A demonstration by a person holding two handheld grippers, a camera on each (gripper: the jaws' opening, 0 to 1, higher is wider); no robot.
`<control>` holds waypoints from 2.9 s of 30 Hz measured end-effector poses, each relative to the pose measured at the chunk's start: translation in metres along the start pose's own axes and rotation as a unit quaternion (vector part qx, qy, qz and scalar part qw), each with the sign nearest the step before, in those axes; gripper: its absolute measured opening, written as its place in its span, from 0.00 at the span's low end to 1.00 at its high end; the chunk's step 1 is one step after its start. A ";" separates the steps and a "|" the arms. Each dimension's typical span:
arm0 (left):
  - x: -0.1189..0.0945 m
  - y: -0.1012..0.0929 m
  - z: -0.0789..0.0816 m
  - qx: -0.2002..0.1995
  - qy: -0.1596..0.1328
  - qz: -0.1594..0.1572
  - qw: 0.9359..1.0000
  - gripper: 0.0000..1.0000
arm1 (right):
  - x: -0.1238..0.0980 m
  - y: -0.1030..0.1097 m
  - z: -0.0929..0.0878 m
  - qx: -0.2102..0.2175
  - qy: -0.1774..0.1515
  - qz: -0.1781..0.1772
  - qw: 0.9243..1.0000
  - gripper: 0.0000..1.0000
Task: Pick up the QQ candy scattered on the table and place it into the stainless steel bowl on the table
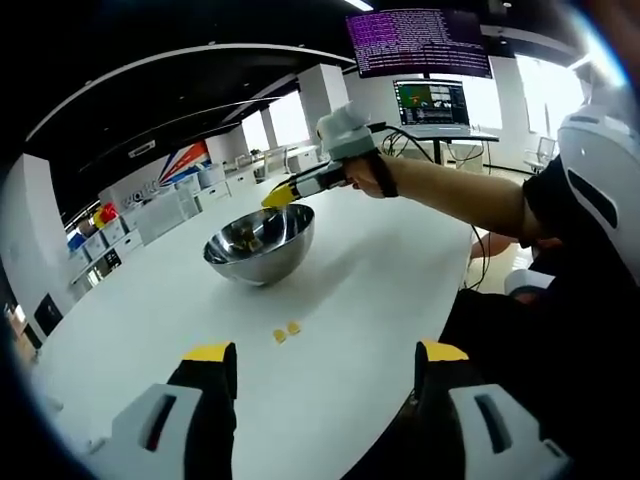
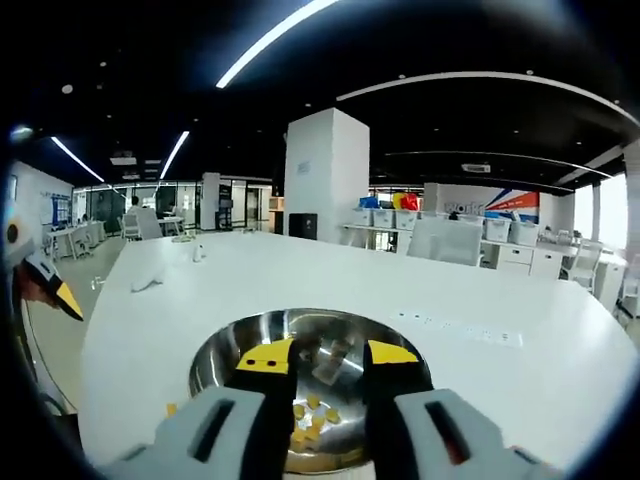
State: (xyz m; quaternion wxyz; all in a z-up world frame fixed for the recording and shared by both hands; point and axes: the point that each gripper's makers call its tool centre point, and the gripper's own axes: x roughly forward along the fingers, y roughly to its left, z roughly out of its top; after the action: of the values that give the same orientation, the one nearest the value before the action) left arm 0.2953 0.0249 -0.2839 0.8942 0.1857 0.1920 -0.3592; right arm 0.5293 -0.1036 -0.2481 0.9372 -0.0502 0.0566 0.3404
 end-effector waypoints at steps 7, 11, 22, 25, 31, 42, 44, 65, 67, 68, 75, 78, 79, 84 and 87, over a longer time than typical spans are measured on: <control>-0.001 0.000 0.002 0.001 0.000 0.002 1.000 0.72 | -0.013 0.006 0.039 -0.005 -0.063 0.002 0.998 0.22; -0.001 0.001 0.002 0.002 0.001 0.003 1.000 0.72 | -0.028 0.018 0.069 -0.014 -0.096 0.011 0.995 0.21; -0.002 0.008 0.004 -0.005 -0.002 0.017 1.000 0.72 | -0.068 0.110 0.117 -0.078 -0.166 0.122 0.976 0.21; -0.003 0.009 0.004 -0.006 -0.002 0.018 1.000 0.72 | -0.067 0.130 0.102 -0.095 -0.148 0.149 0.973 0.22; -0.005 0.010 0.003 -0.006 -0.002 0.020 1.000 0.72 | -0.055 0.177 0.042 -0.115 -0.102 0.222 0.963 0.21; -0.006 0.009 0.000 -0.008 -0.002 0.018 1.000 0.72 | -0.018 0.180 -0.059 -0.083 -0.001 0.202 0.976 0.17; -0.006 0.010 -0.001 -0.009 -0.002 0.018 1.000 0.72 | -0.013 0.175 -0.076 -0.085 0.018 0.194 0.977 0.17; -0.004 0.011 -0.006 -0.012 0.002 0.019 1.000 0.71 | -0.004 0.174 -0.114 -0.073 0.051 0.182 0.979 0.15; -0.003 0.011 -0.006 -0.012 0.003 0.018 1.000 0.71 | -0.003 0.174 -0.115 -0.071 0.052 0.182 0.979 0.14; -0.003 0.011 -0.006 -0.012 0.003 0.018 1.000 0.71 | -0.003 0.175 -0.116 -0.074 0.053 0.182 0.979 0.14; -0.002 0.008 -0.007 -0.013 0.004 0.016 1.000 0.70 | -0.002 0.176 -0.118 -0.083 0.054 0.180 0.979 0.14; -0.003 0.010 -0.007 -0.012 0.005 0.019 1.000 0.70 | -0.001 0.176 -0.118 -0.084 0.052 0.179 0.979 0.13; -0.003 0.010 -0.007 -0.013 0.004 0.020 1.000 0.70 | -0.001 0.176 -0.118 -0.086 0.052 0.178 0.979 0.12; -0.004 0.011 -0.006 -0.012 0.004 0.022 1.000 0.70 | 0.000 0.174 -0.118 -0.090 0.052 0.174 0.979 0.07; -0.004 0.010 -0.005 -0.012 0.003 0.021 1.000 0.70 | 0.000 0.174 -0.118 -0.090 0.053 0.175 0.979 0.06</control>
State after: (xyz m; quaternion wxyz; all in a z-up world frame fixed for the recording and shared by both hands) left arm 0.2983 0.0367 -0.2846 0.9032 0.1799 0.1950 -0.3375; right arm 0.4092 0.0132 -0.3748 0.8507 -0.1414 0.0830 0.4994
